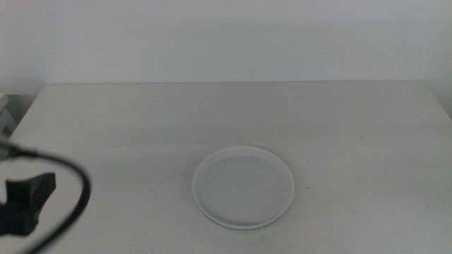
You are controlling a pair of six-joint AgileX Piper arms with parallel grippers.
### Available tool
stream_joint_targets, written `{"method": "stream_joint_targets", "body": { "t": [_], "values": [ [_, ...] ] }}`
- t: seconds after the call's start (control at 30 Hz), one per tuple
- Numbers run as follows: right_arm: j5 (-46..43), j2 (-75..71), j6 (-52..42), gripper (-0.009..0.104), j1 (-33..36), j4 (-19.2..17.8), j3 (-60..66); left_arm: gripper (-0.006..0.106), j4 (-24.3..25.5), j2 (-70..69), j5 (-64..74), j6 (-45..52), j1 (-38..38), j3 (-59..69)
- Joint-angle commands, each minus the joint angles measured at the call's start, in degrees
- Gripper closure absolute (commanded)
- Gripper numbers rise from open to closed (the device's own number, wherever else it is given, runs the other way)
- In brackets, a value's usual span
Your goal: Stack the three bowls on top of each other.
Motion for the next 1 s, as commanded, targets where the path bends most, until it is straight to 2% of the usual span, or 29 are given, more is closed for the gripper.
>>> {"method": "stream_joint_targets", "body": {
  "t": [0.0,0.27,0.43,0.67,0.73,0.8,0.87,0.97],
  "values": [
    [-5.38,-2.72,0.1,0.05,0.22,-0.24,1.99,-0.004,-2.15,-4.73,-7.14,-0.3,0.01,1.81],
    [-10.1,-9.17,0.05,0.05,0.22,1.03,8.64,-0.004,-3.4,-15.5,-13.16,-0.3,0.01,6.4],
    [-9.7,-9.34,0.08,0.05,0.22,2.39,8.76,-0.004,-3.41,-16.18,-15.14,-0.3,0.01,6.4],
    [-9.89,-9.34,-0.13,0.05,0.22,2.35,8.82,-0.004,-3.46,-16.18,-14.68,-0.3,0.01,6.4],
    [-9.82,-11.55,-0.05,0.05,0.15,-1.26,8.82,-0.004,-3.46,-16.18,-14.68,-0.3,0.01,6.4],
    [-10.23,-13.37,3.7,0.05,0.15,-1.83,8.82,-0.004,-3.46,-16.18,-14.68,-0.3,0.01,6.4],
    [-10.96,-15.26,6.74,0.05,0.15,-5.23,8.82,-0.004,-3.46,-16.18,-14.68,-0.3,0.01,6.4],
    [-11.29,-17.35,13.02,0.05,0.15,-7.26,9.0,-0.004,-3.46,-16.18,-14.68,-0.3,0.01,6.4]
  ]
}}
